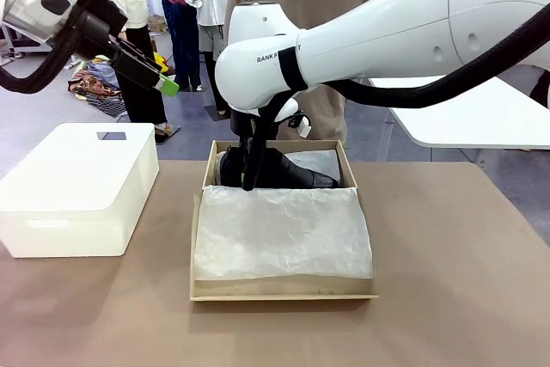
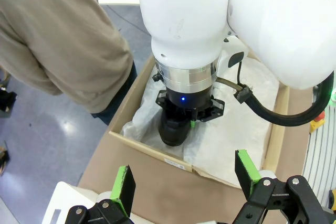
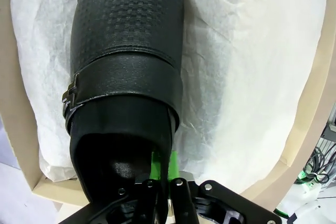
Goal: Pack the shoes into the box.
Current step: Place the other shoe of the Shoes into the Shoes Box.
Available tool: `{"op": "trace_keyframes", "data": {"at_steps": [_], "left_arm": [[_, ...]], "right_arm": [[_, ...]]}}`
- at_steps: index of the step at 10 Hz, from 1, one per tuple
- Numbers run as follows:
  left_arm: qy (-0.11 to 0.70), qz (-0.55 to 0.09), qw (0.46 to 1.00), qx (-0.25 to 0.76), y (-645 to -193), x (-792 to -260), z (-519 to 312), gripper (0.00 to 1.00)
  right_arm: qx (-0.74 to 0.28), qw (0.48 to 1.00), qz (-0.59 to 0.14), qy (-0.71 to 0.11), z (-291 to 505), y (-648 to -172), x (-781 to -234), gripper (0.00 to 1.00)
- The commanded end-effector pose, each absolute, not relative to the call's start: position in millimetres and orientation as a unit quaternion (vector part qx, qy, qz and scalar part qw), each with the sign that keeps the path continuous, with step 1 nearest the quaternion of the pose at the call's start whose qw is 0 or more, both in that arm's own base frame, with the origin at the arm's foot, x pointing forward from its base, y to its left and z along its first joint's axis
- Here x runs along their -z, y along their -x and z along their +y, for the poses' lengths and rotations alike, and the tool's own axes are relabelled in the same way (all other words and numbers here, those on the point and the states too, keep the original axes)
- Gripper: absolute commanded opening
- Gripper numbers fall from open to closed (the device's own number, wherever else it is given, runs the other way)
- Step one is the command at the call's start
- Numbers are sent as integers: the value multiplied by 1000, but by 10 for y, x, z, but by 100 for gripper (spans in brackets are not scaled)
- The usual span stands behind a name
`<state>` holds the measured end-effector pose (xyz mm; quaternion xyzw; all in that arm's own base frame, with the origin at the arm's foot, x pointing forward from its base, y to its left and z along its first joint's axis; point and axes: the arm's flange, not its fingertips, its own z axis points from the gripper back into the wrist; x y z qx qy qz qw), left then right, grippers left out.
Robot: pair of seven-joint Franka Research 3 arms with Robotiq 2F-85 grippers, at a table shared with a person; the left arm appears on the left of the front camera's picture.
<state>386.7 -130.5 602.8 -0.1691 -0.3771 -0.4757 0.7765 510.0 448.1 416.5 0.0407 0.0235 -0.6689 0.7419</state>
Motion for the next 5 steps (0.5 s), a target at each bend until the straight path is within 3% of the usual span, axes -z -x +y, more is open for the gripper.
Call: {"op": "trace_keyframes", "data": {"at_steps": [1, 5], "left_arm": [[176, -382, 768, 483, -3870, -5994, -1282, 100], [176, -382, 768, 483, -3870, -5994, -1282, 100]], "right_arm": [[682, 730, 27, -37, 4530, -5080, -4271, 0], [686, 726, 36, -22, 4474, -4979, -4386, 0]]}}
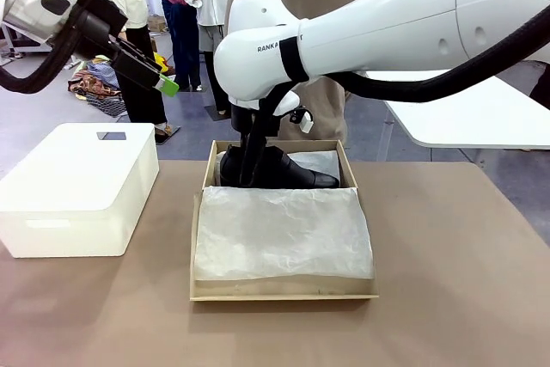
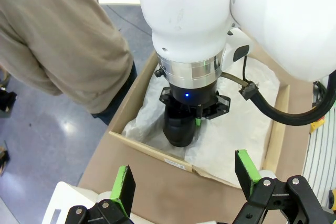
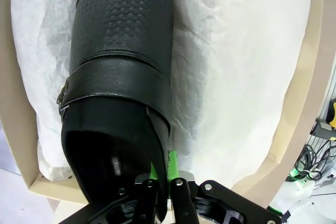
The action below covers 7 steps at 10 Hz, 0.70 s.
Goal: Pack the shoes into the box.
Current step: Place the other shoe of the Shoes into the Shoes Box.
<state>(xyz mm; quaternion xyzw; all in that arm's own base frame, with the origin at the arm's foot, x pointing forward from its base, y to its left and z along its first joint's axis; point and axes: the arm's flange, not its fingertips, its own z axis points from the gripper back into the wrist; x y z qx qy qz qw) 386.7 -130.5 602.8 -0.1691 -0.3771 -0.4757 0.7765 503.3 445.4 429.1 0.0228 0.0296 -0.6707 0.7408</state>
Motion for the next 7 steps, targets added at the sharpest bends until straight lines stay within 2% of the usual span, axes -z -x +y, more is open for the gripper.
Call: {"op": "trace_keyframes", "data": {"at_steps": [1, 6, 7], "left_arm": [[176, -382, 768, 483, -3870, -5994, -1282, 100], [176, -382, 768, 483, -3870, -5994, -1282, 100], [176, -382, 768, 483, -3870, -5994, -1282, 100]], "right_arm": [[686, 726, 37, -23, 4473, -4970, -4389, 0], [687, 725, 50, -17, 4504, -4960, -4281, 0], [685, 726, 63, -10, 4519, -4955, -4293, 19]]}}
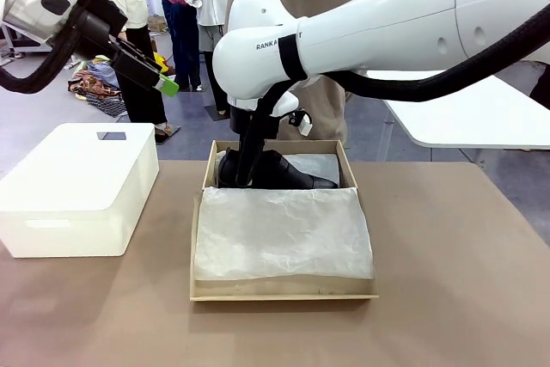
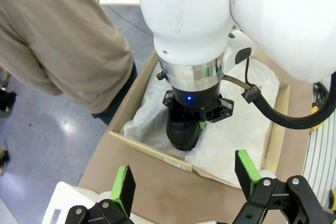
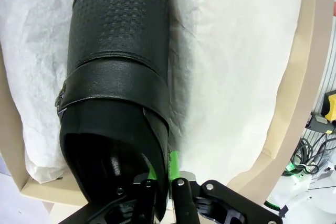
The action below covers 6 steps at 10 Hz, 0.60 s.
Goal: Pack the shoes into the box.
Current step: Place the other shoe of the Shoes into the Shoes Box.
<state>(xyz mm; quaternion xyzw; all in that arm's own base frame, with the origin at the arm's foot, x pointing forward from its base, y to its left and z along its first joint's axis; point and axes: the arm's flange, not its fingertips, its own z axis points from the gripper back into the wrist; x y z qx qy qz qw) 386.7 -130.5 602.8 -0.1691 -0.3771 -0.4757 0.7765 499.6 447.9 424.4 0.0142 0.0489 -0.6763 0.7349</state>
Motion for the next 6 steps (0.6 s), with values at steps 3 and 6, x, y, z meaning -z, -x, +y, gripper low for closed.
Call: {"op": "trace_keyframes", "data": {"at_steps": [3, 6], "left_arm": [[176, -382, 768, 483, -3870, -5994, -1282, 100], [176, -382, 768, 483, -3870, -5994, -1282, 100]], "right_arm": [[686, 724, 67, -11, 4464, -4912, -4504, 79], [683, 728, 54, -21, 4365, -4851, -4870, 100]]}}
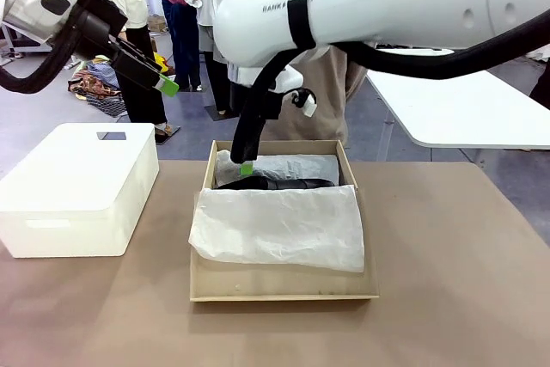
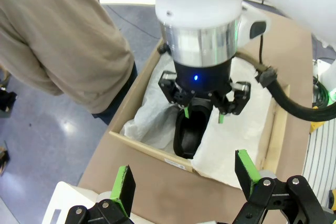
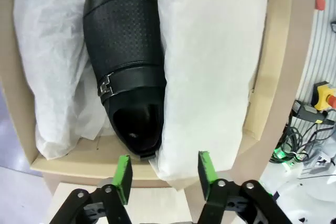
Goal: Pack the shoes into the box.
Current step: Place the other shoe of the Shoes into the Shoes Box, then close the Shoes Box.
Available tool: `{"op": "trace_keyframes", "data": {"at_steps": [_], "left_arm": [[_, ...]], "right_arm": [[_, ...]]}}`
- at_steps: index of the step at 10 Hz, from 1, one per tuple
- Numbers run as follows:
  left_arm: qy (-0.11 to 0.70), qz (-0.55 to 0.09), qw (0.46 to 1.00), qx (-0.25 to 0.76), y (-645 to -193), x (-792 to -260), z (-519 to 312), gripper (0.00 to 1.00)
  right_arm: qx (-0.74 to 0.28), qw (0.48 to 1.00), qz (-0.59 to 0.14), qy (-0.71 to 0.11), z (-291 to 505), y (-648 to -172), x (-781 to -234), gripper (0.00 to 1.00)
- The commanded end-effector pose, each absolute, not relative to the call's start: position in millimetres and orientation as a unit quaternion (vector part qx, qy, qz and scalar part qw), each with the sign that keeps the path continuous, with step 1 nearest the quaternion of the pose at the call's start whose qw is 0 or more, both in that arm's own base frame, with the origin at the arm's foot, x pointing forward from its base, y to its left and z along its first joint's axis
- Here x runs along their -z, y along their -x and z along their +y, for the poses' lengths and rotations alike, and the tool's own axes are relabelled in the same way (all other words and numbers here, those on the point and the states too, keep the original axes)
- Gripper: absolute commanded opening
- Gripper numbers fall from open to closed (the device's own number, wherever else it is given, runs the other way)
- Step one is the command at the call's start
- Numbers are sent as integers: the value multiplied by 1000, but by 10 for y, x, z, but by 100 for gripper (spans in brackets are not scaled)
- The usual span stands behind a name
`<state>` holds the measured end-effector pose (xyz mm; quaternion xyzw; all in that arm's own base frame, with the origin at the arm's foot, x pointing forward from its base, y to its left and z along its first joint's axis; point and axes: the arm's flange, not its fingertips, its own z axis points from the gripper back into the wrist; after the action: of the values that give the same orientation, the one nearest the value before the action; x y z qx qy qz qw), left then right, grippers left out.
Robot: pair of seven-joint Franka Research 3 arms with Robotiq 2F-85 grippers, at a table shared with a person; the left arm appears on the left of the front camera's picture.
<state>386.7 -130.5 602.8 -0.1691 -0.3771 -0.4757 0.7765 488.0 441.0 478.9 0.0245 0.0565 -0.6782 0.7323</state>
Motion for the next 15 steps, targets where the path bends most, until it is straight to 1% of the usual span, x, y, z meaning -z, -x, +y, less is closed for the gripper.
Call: {"op": "trace_keyframes", "data": {"at_steps": [1, 4, 6, 7, 12, 13, 15], "left_arm": [[176, -382, 768, 483, -3870, -5994, -1282, 100], [176, -382, 768, 483, -3870, -5994, -1282, 100], [176, -382, 768, 483, -3870, -5994, -1282, 100], [176, -382, 768, 483, -3870, -5994, -1282, 100], [176, -382, 768, 483, -3870, -5994, -1282, 100], [176, -382, 768, 483, -3870, -5994, -1282, 100], [176, -382, 768, 483, -3870, -5994, -1282, 100]], "right_arm": [[681, 731, 50, -19, 4349, -4826, -4931, 100], [672, 738, 56, -22, 4317, -4784, -5006, 100], [671, 740, 37, -40, 4303, -4715, -5026, 100], [675, 736, 51, -25, 4363, -4803, -5009, 100], [674, 737, 49, -25, 4372, -4806, -4990, 100], [636, 772, 11, -28, 4262, -4717, -5097, 100], [549, 834, -48, 7, 3972, -4609, -5195, 100]]}}
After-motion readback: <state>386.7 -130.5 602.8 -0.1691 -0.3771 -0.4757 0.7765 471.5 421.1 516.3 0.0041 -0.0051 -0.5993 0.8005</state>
